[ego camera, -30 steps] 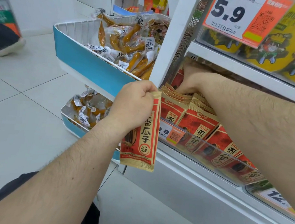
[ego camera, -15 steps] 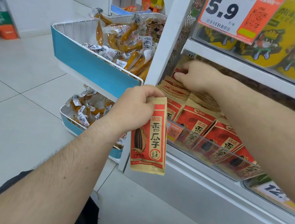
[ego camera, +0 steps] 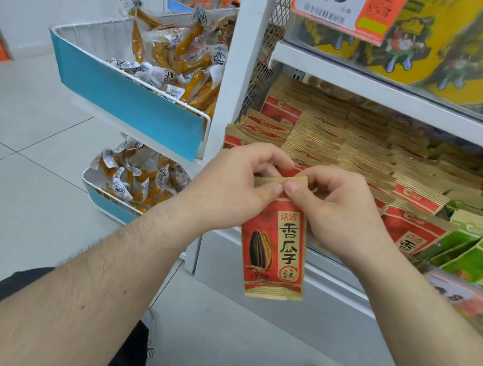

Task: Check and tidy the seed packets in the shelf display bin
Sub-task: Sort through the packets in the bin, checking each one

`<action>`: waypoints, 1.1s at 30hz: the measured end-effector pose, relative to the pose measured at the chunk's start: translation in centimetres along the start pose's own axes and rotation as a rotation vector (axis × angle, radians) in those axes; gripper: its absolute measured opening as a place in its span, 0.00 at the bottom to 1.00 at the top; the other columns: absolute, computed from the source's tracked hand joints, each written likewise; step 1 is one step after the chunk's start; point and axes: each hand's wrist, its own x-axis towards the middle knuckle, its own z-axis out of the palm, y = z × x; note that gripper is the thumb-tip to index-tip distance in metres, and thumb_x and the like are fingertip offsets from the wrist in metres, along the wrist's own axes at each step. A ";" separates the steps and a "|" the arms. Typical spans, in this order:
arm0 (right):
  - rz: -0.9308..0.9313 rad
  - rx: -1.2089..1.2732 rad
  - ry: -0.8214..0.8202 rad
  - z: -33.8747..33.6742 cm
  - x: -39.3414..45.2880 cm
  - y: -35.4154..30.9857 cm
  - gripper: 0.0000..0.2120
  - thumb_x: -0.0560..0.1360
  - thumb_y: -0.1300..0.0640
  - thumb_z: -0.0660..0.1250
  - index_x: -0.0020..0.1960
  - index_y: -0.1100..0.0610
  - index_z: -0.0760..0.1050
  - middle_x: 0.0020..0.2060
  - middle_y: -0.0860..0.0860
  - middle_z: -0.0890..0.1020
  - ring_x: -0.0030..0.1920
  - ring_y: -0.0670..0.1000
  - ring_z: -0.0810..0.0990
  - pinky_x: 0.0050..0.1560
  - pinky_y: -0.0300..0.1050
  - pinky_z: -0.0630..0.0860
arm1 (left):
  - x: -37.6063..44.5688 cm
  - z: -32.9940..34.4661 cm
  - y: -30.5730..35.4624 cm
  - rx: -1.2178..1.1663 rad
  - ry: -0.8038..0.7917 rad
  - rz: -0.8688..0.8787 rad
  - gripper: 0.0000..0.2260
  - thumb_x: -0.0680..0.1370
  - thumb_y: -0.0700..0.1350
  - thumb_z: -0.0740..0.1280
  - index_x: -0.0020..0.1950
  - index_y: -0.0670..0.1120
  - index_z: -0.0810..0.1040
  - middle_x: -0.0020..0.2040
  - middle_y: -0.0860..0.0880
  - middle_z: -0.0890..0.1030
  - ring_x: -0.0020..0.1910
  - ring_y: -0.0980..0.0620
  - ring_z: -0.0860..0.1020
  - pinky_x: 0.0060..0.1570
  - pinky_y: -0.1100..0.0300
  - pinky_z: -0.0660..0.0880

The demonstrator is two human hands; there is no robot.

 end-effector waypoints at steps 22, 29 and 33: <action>0.205 0.493 0.091 -1.3 -1.0 0.6 0.14 0.79 0.58 0.64 0.36 0.58 0.78 0.18 0.52 0.72 0.17 0.47 0.66 0.20 0.35 0.61 | 0.0 0.0 -1.3 -0.478 -0.146 -0.200 0.19 0.68 0.45 0.70 0.58 0.47 0.76 0.45 0.47 0.86 0.45 0.48 0.85 0.38 0.56 0.81; 0.169 0.476 -0.005 -2.0 -0.8 1.5 0.07 0.75 0.53 0.69 0.40 0.54 0.79 0.28 0.52 0.78 0.23 0.49 0.69 0.23 0.38 0.63 | -0.2 0.0 -1.5 -0.544 -0.181 -0.233 0.15 0.68 0.44 0.71 0.54 0.44 0.79 0.48 0.44 0.86 0.45 0.46 0.85 0.44 0.52 0.82; 0.142 0.392 -0.443 -2.5 -1.4 2.8 0.16 0.63 0.56 0.75 0.49 0.61 0.80 0.39 0.63 0.83 0.34 0.54 0.78 0.31 0.42 0.71 | 0.3 -0.6 -1.7 -0.652 -0.020 -0.242 0.21 0.65 0.48 0.74 0.56 0.43 0.79 0.51 0.43 0.85 0.45 0.45 0.84 0.48 0.44 0.80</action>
